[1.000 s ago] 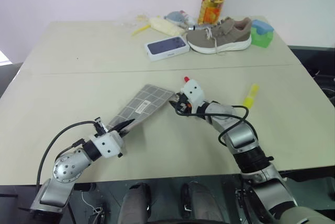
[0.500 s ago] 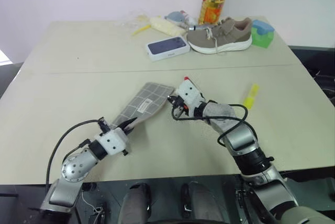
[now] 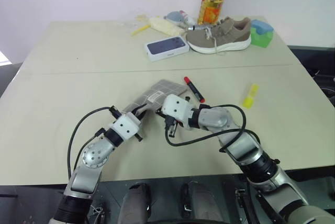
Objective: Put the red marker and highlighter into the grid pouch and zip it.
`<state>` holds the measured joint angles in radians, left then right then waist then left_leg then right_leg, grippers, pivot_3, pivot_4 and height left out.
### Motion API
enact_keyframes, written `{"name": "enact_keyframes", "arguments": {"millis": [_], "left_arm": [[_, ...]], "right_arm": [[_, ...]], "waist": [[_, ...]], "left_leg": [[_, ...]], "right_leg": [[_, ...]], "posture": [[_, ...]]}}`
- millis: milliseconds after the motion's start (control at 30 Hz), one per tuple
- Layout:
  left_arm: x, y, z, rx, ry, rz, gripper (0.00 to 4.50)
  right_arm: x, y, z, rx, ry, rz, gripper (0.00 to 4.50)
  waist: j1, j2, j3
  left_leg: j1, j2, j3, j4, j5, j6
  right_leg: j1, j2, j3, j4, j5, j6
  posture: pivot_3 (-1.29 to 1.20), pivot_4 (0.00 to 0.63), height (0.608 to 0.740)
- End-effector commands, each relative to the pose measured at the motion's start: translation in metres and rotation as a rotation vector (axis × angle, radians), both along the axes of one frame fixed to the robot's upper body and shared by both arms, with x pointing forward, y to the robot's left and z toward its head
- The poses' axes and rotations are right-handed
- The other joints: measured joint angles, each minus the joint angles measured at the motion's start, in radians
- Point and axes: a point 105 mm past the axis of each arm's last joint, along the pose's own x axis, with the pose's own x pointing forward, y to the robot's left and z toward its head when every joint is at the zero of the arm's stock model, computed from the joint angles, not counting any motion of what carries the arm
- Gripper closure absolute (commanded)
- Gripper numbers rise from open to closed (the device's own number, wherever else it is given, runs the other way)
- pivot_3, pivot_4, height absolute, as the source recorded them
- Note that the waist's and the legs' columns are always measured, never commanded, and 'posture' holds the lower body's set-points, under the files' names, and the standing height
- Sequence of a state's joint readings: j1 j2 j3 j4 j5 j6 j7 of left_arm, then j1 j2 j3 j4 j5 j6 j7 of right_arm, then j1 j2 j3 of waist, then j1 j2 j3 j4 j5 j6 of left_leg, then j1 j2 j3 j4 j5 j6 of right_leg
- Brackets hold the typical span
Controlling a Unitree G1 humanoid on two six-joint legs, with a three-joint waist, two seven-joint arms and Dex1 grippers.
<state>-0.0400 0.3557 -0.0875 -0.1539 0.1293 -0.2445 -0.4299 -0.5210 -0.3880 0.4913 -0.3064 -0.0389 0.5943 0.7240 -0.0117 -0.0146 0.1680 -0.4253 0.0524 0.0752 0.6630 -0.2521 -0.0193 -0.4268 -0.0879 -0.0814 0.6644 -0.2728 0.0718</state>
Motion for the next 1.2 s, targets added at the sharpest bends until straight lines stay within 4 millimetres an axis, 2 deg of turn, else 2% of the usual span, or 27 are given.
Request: {"name": "enact_keyframes", "arguments": {"millis": [33,233,367,433,533,733,833,1067,1133,1200], "left_arm": [[0.002,-0.009,0.008,-0.015,-0.039,-0.018,4.5],[0.006,-0.009,0.008,-0.036,-0.041,0.016,4.5],[0.006,-0.004,0.01,-0.051,-0.054,0.055,4.5],[0.005,0.0,0.01,-0.043,-0.065,0.075,4.5],[0.004,0.008,0.009,-0.027,-0.073,0.101,4.5],[0.001,0.019,0.002,0.023,-0.06,0.111,4.5],[0.001,0.021,0.0,0.04,-0.056,0.107,4.5],[0.001,0.022,-0.002,0.054,-0.05,0.087,4.5],[0.002,0.023,-0.002,0.053,-0.048,0.083,4.5],[0.002,0.024,-0.002,0.051,-0.045,0.077,4.5]], "right_arm": [[-0.02,0.023,0.019,0.027,-0.073,0.153,4.48],[-0.019,0.023,0.017,0.002,-0.081,0.171,4.48],[-0.012,0.011,0.018,-0.003,-0.079,0.119,3.16],[-0.005,-0.002,0.022,0.013,-0.066,0.064,2.06],[0.009,-0.028,0.028,0.056,-0.032,-0.056,0.65],[0.056,-0.083,0.022,0.108,0.03,-0.431,0.65],[0.075,-0.103,0.015,0.177,0.107,-0.614,0.65],[0.09,-0.116,-0.008,0.28,0.261,-0.779,0.65],[0.09,-0.118,-0.012,0.289,0.28,-0.789,1.17],[0.088,-0.117,-0.011,0.303,0.284,-0.781,2.02]], "waist": [[0.0,0.0,0.0],[0.0,0.0,0.0],[0.0,0.0,0.0],[0.001,0.0,0.0],[0.003,0.0,0.0],[-0.002,0.0,0.0],[0.0,0.0,0.0],[-0.001,0.0,0.0],[-0.001,0.0,0.0],[-0.001,0.0,0.0]], "left_leg": [[0.0,0.0,0.0,0.0,0.0,0.0],[0.0,0.0,0.0,0.0,0.0,0.0],[0.0,0.0,0.0,0.0,0.0,0.0],[0.0,0.0,0.0,0.0,0.0,0.0],[0.0,0.0,0.0,0.0,0.0,0.0],[0.0,0.0,0.0,0.0,0.0,0.0],[0.0,0.0,0.0,0.0,0.0,0.0],[0.0,0.0,0.0,0.0,0.0,0.0],[0.0,0.0,0.0,0.0,0.0,0.0],[0.0,0.0,0.0,0.0,0.0,0.0]], "right_leg": [[0.0,0.0,0.0,0.0,0.0,0.0],[0.0,0.0,0.0,0.0,0.0,0.0],[0.0,0.0,0.0,0.0,0.0,0.0],[0.0,0.0,0.0,0.0,0.0,0.0],[0.0,0.0,0.0,0.0,0.0,0.0],[0.0,0.0,0.0,0.0,0.0,0.0],[0.0,0.0,0.0,0.0,0.0,0.0],[0.0,0.0,0.0,0.0,0.0,0.0],[0.0,0.0,0.0,0.0,0.0,0.0],[0.0,0.0,0.0,0.0,0.0,0.0]], "posture": [[0.0,0.15,0.724],[0.0,0.15,0.724],[0.0,0.15,0.724],[0.0,0.15,0.724],[0.0,0.15,0.724],[0.0,0.15,0.724],[0.0,0.15,0.724],[0.0,0.15,0.724],[0.0,0.15,0.724],[0.0,0.15,0.724]]}}
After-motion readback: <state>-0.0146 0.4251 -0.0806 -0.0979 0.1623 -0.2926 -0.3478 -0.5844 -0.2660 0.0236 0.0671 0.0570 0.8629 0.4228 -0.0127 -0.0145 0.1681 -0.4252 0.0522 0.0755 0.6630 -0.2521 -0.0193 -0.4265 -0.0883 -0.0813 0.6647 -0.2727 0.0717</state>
